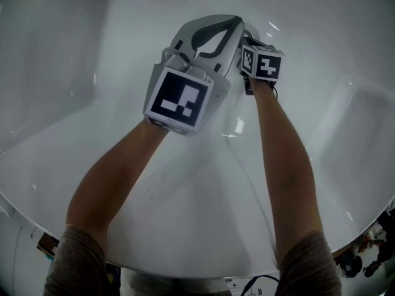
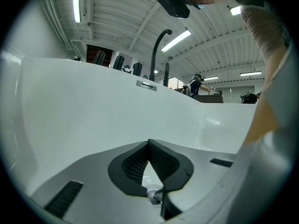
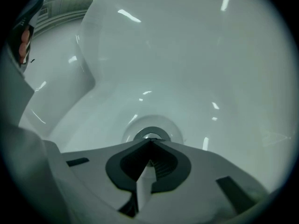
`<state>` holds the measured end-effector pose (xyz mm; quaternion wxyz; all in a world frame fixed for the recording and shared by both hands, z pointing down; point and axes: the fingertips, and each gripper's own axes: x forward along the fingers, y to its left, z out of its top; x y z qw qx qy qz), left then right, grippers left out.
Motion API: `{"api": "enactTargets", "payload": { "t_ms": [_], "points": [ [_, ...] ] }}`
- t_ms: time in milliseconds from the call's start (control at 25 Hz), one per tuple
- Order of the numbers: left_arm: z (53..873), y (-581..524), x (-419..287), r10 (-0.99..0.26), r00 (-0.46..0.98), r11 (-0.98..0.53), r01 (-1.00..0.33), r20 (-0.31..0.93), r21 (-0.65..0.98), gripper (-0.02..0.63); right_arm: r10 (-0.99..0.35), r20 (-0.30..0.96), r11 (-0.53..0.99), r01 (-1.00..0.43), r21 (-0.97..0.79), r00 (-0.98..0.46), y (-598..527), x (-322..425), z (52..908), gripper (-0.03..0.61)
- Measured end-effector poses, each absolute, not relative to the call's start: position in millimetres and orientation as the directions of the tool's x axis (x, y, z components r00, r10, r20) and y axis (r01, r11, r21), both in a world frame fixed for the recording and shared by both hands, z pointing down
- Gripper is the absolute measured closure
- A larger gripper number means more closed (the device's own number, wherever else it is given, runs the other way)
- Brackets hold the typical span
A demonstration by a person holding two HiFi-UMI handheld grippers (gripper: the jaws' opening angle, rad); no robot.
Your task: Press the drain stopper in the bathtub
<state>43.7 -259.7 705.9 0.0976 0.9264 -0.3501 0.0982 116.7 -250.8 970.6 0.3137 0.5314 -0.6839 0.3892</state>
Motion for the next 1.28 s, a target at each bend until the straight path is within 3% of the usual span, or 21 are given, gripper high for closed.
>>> {"api": "enactTargets", "payload": {
  "t_ms": [560,960,1280],
  "points": [
    [715,-255,37,-0.624,0.729,-0.724,-0.675,0.284,0.143,0.612,-0.413,0.884,0.160,-0.973,-0.165,-0.218,-247,116,978,0.577],
    [697,-246,42,-0.617,0.733,-0.728,-0.670,0.287,0.144,0.612,-0.468,0.864,0.144,-0.981,-0.132,-0.185,-248,123,957,0.578],
    [652,-238,42,-0.633,0.720,-0.714,-0.685,0.283,0.146,0.612,-0.533,0.826,0.100,-0.983,-0.156,-0.186,-244,130,882,0.580]
  ]
}}
